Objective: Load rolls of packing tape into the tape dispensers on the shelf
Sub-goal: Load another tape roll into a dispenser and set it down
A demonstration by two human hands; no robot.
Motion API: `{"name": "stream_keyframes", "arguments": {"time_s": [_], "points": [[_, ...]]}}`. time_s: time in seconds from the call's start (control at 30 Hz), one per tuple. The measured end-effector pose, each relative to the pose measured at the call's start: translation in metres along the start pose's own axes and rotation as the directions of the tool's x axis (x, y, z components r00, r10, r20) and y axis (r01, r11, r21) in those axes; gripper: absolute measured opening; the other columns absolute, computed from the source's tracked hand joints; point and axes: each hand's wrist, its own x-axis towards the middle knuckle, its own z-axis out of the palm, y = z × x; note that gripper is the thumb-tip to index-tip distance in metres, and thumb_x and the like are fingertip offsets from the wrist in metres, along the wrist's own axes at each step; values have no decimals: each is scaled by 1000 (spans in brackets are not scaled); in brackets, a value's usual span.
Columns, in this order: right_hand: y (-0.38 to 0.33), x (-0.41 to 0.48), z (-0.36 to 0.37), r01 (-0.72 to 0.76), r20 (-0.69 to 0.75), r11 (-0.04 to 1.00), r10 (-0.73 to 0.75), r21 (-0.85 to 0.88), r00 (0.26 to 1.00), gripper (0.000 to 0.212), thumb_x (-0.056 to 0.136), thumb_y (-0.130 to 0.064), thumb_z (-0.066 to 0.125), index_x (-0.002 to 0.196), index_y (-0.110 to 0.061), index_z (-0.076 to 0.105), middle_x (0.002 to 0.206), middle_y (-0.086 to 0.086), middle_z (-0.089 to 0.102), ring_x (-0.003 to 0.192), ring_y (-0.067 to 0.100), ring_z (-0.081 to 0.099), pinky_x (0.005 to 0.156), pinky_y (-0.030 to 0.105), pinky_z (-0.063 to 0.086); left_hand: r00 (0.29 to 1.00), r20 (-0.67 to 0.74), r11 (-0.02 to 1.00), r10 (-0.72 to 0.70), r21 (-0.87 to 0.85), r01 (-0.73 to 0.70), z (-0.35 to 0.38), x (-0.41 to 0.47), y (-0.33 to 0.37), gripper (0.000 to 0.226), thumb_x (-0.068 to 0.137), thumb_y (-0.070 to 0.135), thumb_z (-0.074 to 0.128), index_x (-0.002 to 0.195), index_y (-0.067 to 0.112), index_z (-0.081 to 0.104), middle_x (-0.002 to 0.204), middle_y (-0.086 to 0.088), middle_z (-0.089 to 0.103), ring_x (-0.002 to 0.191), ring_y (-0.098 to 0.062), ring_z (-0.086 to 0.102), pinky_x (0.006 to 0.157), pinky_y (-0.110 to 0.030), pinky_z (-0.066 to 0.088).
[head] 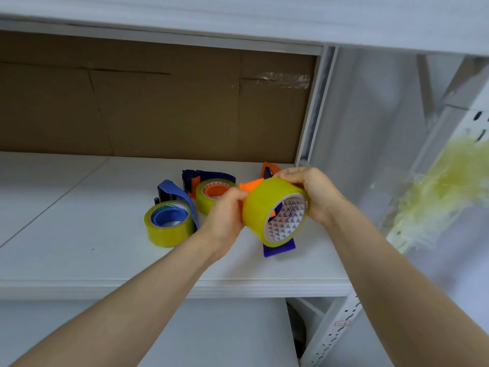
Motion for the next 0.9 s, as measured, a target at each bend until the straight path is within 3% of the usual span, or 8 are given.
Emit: {"name": "stream_keyframes", "arguments": {"time_s": [0.07,0.17,0.33,0.43,0.53,0.7,0.8,0.9], "points": [[-2,1,3,21,-32,1000,-20,20,999,21,85,-8,53,70,-11,66,67,8,64,65,22,61,68,32,52,995,95,999,17,30,-20,1,-1,3,27,88,22,51,108,9,63,93,-4,69,90,-17,64,82,-32,52],[-2,6,5,146,-151,989,-148,-21,977,16,83,-11,58,72,-10,69,72,8,65,71,21,62,69,32,52,990,129,992,58,104,-71,-1,-2,5,44,69,16,68,111,11,61,101,-6,69,95,-18,65,88,-33,52],[11,6,2,325,-538,945,-291,-34,791,18,90,-30,54,82,-16,61,72,-3,58,70,12,52,65,25,43,993,8,986,118,117,-118,-6,0,-1,47,60,14,82,103,17,62,98,-4,70,94,-18,65,86,-32,53],[31,-15,13,246,-432,969,-223,-2,874,21,89,-30,57,75,-15,61,68,-1,61,63,12,53,56,27,40,983,-45,977,178,127,-172,-7,3,-5,38,69,6,75,100,22,60,90,3,70,83,-9,66,71,-20,55],[51,-29,26,212,-242,975,-192,63,951,23,89,-27,58,107,-13,64,95,6,71,82,21,67,63,32,52,978,-40,958,206,212,-193,-5,1,-11,47,68,7,76,107,24,55,102,-1,68,93,-15,66,77,-27,55],[63,-34,24,295,-232,950,-265,103,936,35,90,-20,56,124,-15,57,112,9,68,104,28,64,85,45,55,969,39,920,242,307,-242,-3,0,-15,55,76,4,71,118,26,42,106,6,59,96,-10,61,75,-18,56],[67,-35,26,345,-201,938,-330,41,922,38,90,-20,58,128,-22,55,120,7,63,111,24,61,89,41,54,951,164,862,262,404,-307,-2,2,-18,57,78,7,70,126,19,42,115,-2,60,104,-16,62,84,-24,55],[71,-34,27,346,-199,938,-334,29,921,39,89,-19,59,127,-25,56,119,7,63,112,23,60,91,40,54,948,180,851,264,419,-317,-1,1,-24,68,73,24,72,133,14,40,122,-7,59,110,-19,61,88,-31,55]]}}
